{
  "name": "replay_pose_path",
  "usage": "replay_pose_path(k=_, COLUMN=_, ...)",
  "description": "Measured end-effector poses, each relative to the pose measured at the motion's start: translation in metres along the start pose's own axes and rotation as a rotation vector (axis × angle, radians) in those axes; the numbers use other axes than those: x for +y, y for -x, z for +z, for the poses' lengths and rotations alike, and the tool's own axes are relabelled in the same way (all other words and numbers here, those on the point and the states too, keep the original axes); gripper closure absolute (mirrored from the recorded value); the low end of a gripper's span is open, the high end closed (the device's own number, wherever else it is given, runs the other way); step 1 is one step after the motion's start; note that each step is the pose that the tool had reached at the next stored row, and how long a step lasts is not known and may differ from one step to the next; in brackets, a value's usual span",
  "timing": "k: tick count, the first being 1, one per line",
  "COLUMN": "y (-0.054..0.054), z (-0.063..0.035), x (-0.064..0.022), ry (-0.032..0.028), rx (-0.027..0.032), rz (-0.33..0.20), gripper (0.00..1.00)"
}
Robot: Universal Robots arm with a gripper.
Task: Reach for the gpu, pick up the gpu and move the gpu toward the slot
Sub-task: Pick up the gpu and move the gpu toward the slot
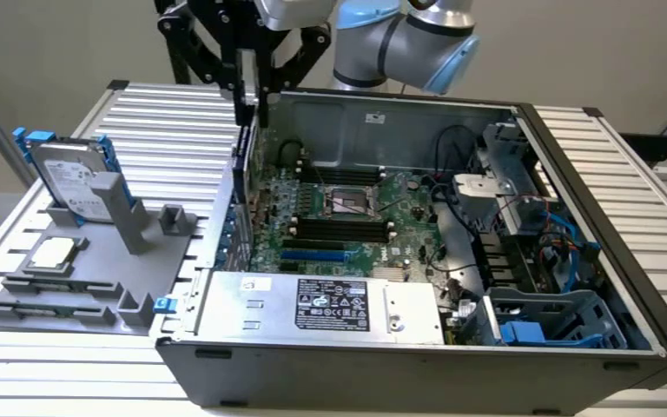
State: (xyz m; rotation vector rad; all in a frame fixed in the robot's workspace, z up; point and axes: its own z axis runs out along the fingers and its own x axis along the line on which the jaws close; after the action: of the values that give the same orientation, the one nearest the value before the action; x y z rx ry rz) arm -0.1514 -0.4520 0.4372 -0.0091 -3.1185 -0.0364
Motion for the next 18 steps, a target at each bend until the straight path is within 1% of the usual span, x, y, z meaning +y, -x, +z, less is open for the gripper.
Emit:
replay_pose_path(k=8, y=0.036, z=-0.0009, x=0.0002, ry=0.002, rx=0.0001, rz=0.0, gripper=0.74)
replay_pose_path(k=18, y=0.082, z=-0.0014, x=0.0009, ry=0.0022, rx=0.0003, rz=0.0, gripper=0.74)
